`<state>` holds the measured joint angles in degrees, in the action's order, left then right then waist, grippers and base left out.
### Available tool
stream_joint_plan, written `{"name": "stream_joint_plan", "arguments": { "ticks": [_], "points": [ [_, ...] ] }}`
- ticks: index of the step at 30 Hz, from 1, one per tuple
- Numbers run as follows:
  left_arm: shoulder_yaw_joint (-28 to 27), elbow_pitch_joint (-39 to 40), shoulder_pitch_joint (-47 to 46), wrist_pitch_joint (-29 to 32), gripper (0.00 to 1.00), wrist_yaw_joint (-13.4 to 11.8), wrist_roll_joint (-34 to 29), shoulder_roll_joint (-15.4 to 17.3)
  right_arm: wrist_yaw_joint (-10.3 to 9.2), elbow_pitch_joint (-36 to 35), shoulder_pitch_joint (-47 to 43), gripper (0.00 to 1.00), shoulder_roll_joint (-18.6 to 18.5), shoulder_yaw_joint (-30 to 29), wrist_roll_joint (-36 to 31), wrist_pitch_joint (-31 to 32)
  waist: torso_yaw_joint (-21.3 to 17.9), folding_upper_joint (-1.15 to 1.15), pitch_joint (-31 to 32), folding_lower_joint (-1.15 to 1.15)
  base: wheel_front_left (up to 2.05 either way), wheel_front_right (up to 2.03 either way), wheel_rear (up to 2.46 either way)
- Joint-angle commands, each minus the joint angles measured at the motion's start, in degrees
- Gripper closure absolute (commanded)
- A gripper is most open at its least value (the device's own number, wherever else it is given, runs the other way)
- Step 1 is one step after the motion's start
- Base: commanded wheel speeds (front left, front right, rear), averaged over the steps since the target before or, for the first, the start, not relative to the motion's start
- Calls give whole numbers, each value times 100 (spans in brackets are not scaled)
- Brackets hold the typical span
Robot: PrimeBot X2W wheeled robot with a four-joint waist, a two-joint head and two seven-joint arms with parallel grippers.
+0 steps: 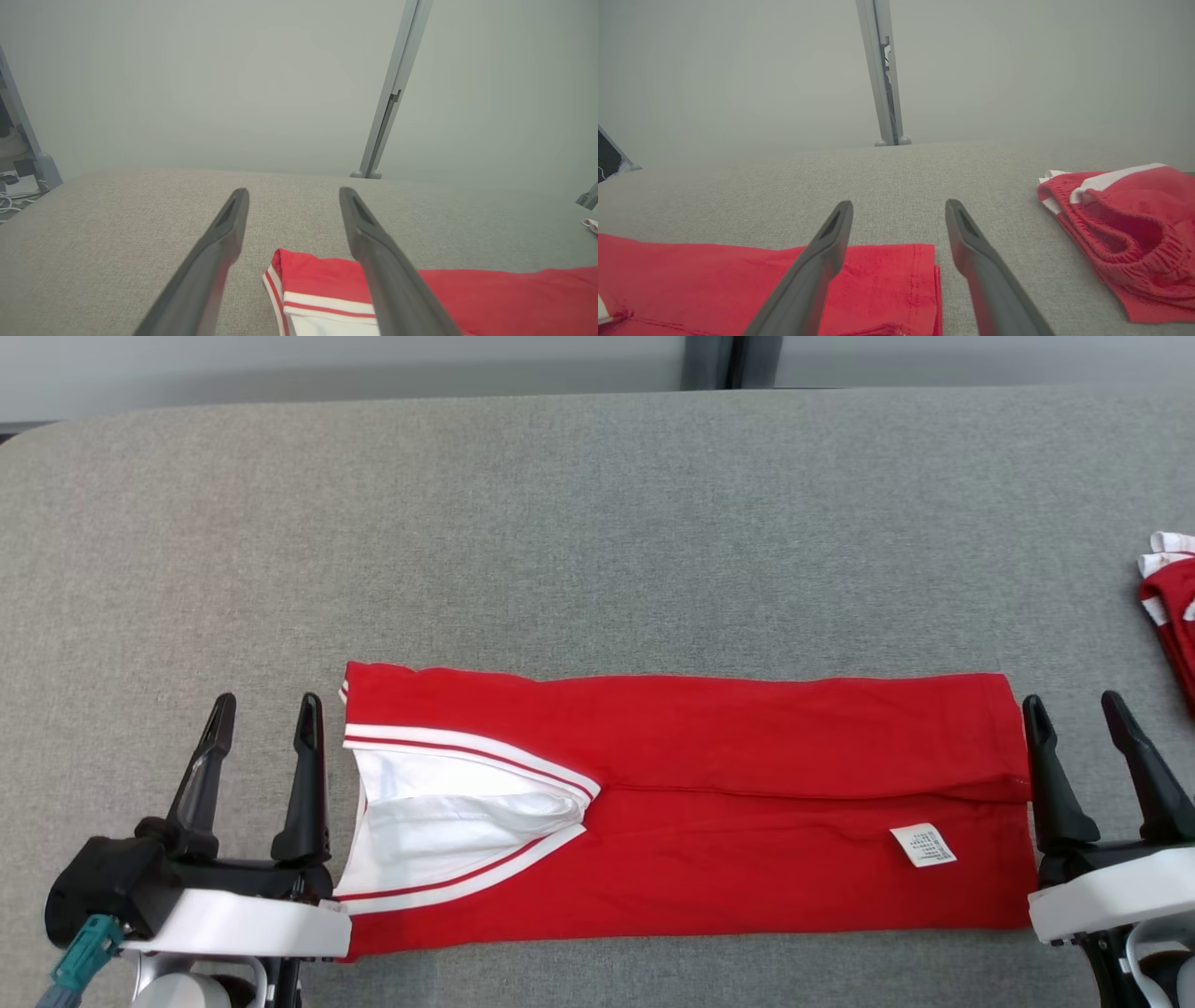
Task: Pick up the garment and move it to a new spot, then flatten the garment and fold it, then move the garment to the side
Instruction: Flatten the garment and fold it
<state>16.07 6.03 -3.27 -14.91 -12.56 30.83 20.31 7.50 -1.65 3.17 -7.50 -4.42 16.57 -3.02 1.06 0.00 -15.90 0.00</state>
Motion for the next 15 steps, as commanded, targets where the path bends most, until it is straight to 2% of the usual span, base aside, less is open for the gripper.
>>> {"name": "stream_joint_plan", "arguments": {
  "ticks": [1,9,15],
  "points": [
    [-3,-9,-135,-31,0,43,-4,-11,-2,98,58,0,-40,-5,-32,7,35,0,-33,0,0,0,0],
    [12,-11,-166,-32,0,110,-4,-85,-2,958,83,0,46,-114,68,-84,95,0,-153,0,0,0,0],
    [-20,-126,-252,-33,0,198,-45,-137,-2,1583,118,0,119,47,256,-135,78,0,-216,0,0,0,0]
  ]
}}
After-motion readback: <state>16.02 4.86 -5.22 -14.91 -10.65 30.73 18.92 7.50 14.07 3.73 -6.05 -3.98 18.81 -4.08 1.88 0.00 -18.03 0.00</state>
